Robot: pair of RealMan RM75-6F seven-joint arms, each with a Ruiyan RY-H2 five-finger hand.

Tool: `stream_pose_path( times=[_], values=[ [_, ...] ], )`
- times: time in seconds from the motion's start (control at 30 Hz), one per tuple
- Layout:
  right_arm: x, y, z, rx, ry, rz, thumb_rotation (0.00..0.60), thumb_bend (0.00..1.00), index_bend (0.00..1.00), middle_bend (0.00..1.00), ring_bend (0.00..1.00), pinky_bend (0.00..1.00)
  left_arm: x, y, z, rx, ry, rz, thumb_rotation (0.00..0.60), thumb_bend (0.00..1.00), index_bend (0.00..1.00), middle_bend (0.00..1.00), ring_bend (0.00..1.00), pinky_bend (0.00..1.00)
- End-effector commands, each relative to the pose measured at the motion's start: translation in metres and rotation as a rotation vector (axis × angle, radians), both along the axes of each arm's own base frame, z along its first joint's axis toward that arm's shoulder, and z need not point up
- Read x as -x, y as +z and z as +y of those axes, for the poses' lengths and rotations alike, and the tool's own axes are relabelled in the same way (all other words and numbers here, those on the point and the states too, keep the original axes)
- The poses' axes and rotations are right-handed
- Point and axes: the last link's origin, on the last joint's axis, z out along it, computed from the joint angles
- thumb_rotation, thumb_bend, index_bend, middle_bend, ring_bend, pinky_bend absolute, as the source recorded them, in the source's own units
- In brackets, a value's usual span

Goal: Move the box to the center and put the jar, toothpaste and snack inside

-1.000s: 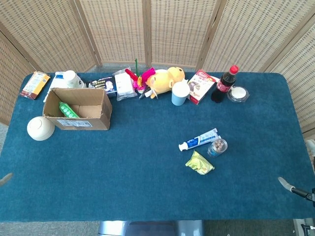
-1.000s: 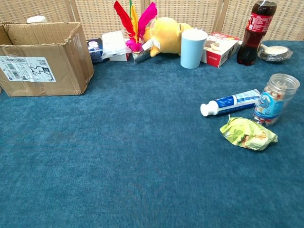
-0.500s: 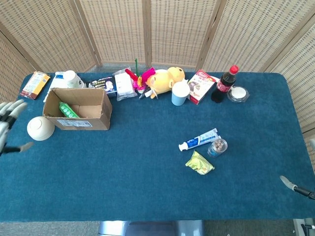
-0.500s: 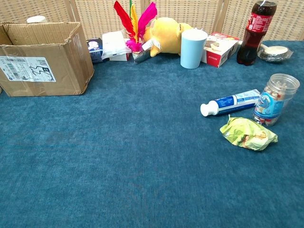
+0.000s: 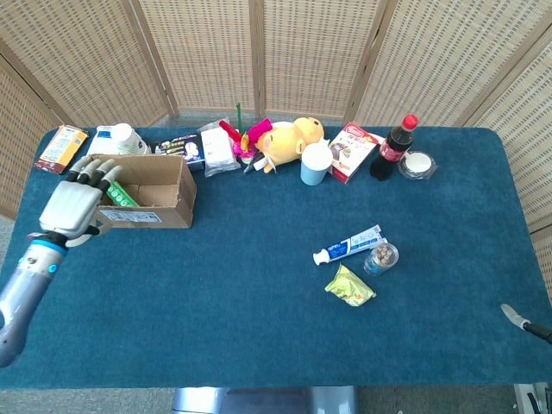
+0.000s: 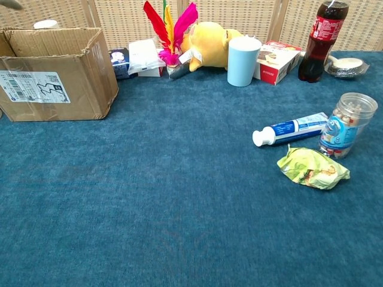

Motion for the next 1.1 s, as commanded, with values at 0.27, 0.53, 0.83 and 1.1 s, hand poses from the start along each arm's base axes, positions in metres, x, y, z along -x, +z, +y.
stream_pose_path(
  times=[0.27,0.53,0.83,1.1],
  values=[
    [0.003,0.000,-0.002,-0.014,-0.007,0.002,0.600,0.00,0.01,0.00,0.00,0.12,-0.012,-0.043,0.018,0.035,0.026,0.094,0.600,0.07,0.00,0.00,0.00,0.04],
    [0.005,0.004,-0.002,-0.006,-0.007,-0.018,0.600,0.01,0.02,0.00,0.00,0.12,-0.011,-0.059,0.023,0.049,0.052,0.150,0.600,0.07,0.00,0.00,0.00,0.15],
    [0.006,0.003,-0.002,-0.042,-0.008,0.016,0.600,0.00,0.03,0.00,0.00,0.03,-0.012,-0.070,0.027,0.009,0.031,0.190,0.600,0.10,0.43,0.37,0.36,0.60],
    [0.006,0.005,-0.001,-0.032,-0.004,0.001,0.600,0.00,0.03,0.00,0.00,0.03,-0.014,-0.077,0.027,-0.014,0.003,0.248,0.600,0.25,0.71,0.68,0.66,0.89]
  ],
)
